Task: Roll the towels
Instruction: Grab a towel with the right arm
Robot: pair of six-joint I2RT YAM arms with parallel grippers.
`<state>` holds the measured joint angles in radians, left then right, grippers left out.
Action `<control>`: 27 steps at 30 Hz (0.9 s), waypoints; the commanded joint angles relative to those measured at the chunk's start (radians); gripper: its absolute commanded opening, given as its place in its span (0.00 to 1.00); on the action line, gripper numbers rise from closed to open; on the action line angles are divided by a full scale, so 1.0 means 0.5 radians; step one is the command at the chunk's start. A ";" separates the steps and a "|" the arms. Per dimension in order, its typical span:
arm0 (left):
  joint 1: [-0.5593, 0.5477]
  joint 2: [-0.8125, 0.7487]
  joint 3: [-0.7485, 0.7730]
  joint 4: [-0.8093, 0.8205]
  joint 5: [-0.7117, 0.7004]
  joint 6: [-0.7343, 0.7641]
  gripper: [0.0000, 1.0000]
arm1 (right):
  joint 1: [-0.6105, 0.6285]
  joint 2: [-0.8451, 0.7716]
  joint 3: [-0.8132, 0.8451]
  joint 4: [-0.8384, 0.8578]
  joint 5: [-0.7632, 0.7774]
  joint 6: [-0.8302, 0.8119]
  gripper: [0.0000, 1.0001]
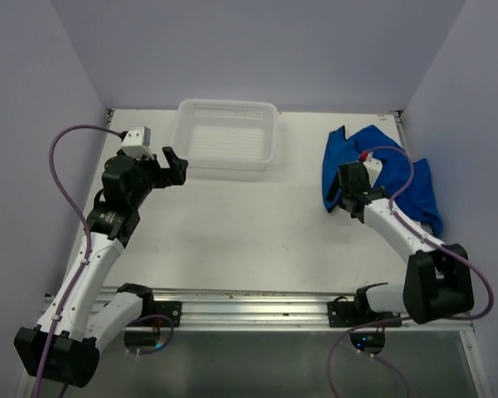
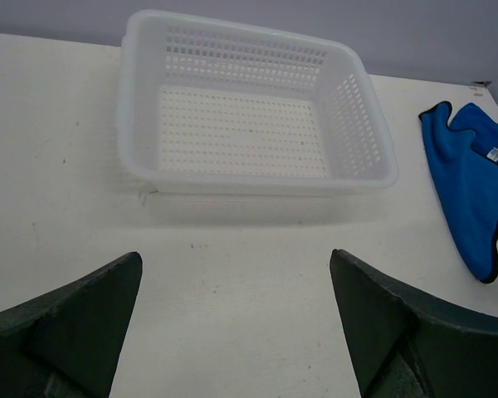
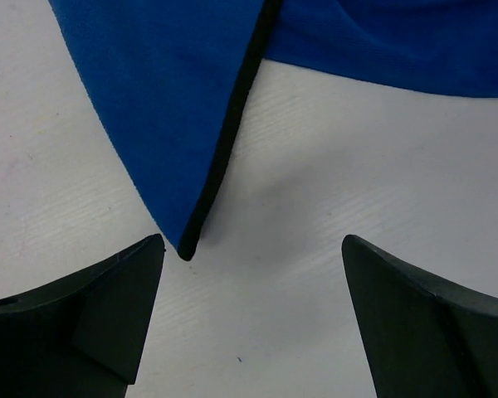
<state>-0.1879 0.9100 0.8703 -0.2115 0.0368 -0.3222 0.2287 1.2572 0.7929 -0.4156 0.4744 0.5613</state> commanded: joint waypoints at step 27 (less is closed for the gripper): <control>-0.100 -0.007 0.088 -0.016 -0.003 0.012 1.00 | 0.018 0.339 0.335 0.187 -0.323 0.025 0.10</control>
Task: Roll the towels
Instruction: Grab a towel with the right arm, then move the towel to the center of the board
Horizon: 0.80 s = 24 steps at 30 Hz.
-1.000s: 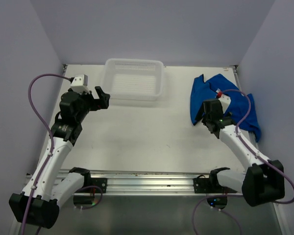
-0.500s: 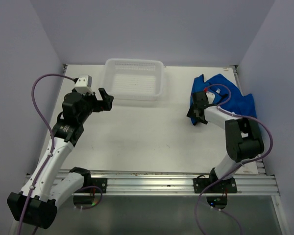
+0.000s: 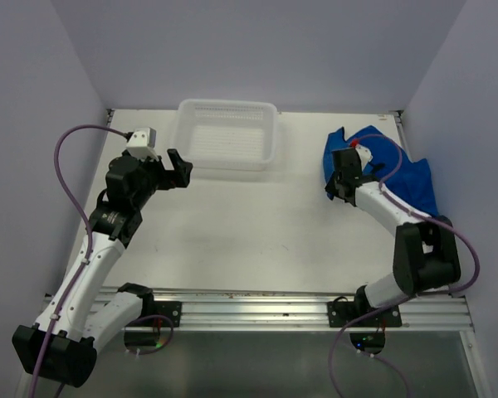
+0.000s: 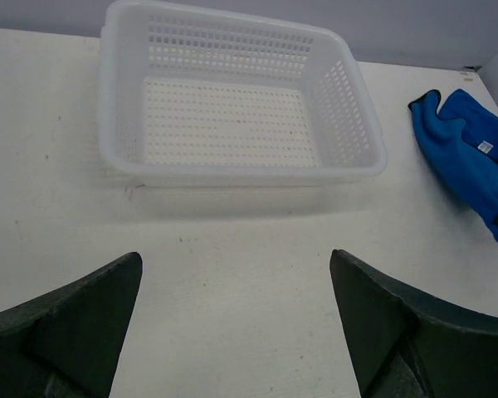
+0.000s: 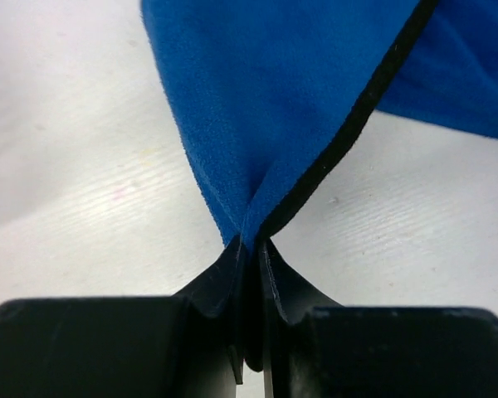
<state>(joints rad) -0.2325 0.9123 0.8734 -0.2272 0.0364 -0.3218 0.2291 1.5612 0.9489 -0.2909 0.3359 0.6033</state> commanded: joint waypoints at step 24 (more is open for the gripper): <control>-0.001 -0.033 0.039 0.046 -0.174 0.033 0.99 | 1.431 -0.696 0.025 -0.075 -0.917 -0.041 0.32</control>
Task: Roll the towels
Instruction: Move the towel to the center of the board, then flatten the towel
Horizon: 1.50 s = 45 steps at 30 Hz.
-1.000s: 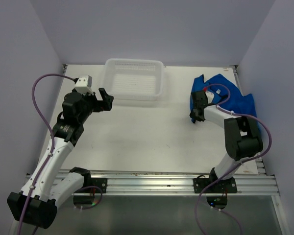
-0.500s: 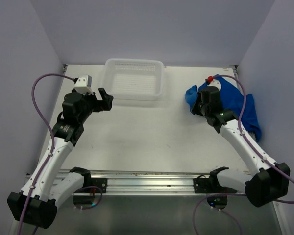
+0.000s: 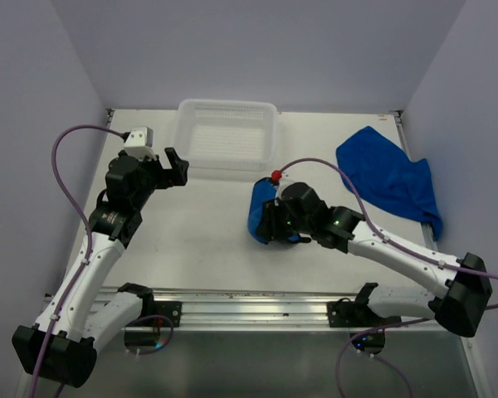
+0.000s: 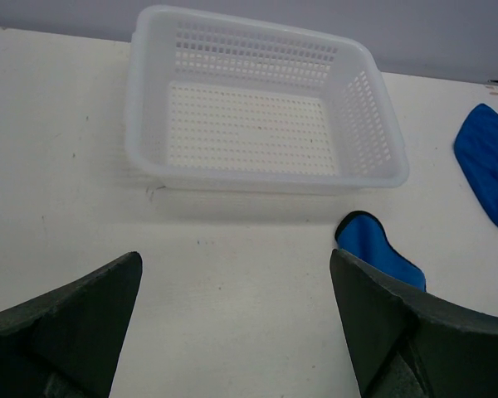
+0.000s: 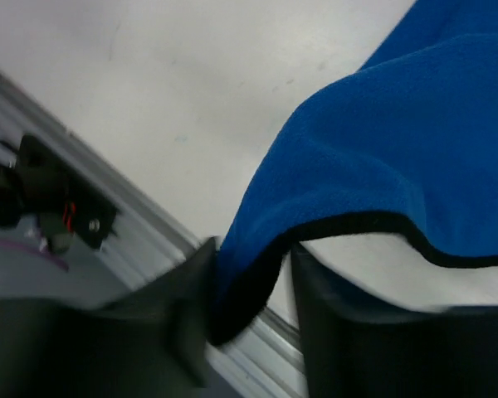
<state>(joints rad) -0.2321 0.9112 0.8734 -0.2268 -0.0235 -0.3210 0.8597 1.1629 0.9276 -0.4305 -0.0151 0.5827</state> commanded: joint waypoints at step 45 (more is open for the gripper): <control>-0.263 0.114 0.048 0.107 0.424 0.179 1.00 | -0.704 0.288 -0.622 0.254 0.116 0.240 0.49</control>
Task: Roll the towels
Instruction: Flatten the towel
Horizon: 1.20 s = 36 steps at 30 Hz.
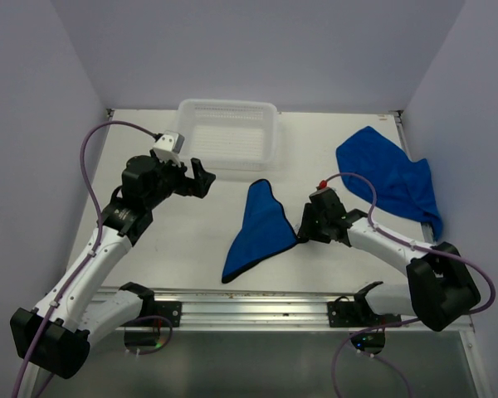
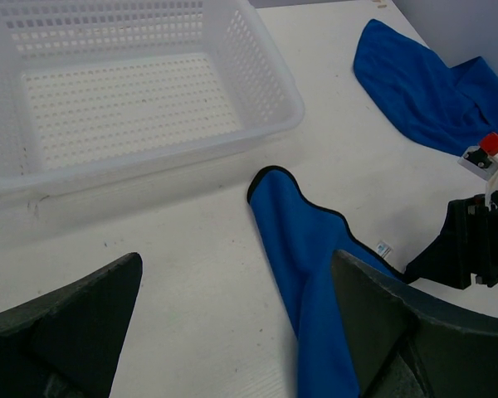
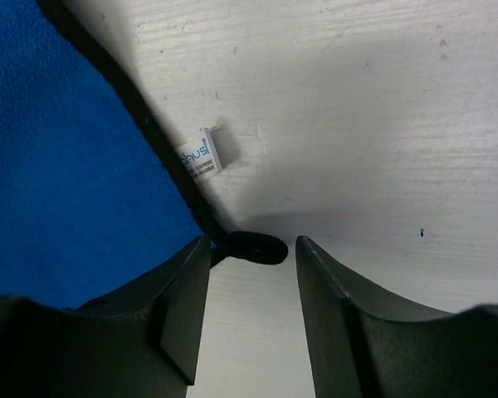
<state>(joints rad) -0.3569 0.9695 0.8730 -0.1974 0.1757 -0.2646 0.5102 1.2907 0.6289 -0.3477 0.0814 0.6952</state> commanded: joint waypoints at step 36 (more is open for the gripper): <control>-0.139 -0.080 -0.043 0.057 0.161 -0.099 1.00 | -0.002 -0.526 0.880 -0.387 -0.298 0.021 0.00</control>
<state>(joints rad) -0.4011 0.9577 0.8719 -0.1993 0.1951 -0.2722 0.5102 1.0271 0.9550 -0.5083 -0.0437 0.7052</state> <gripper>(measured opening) 0.993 0.014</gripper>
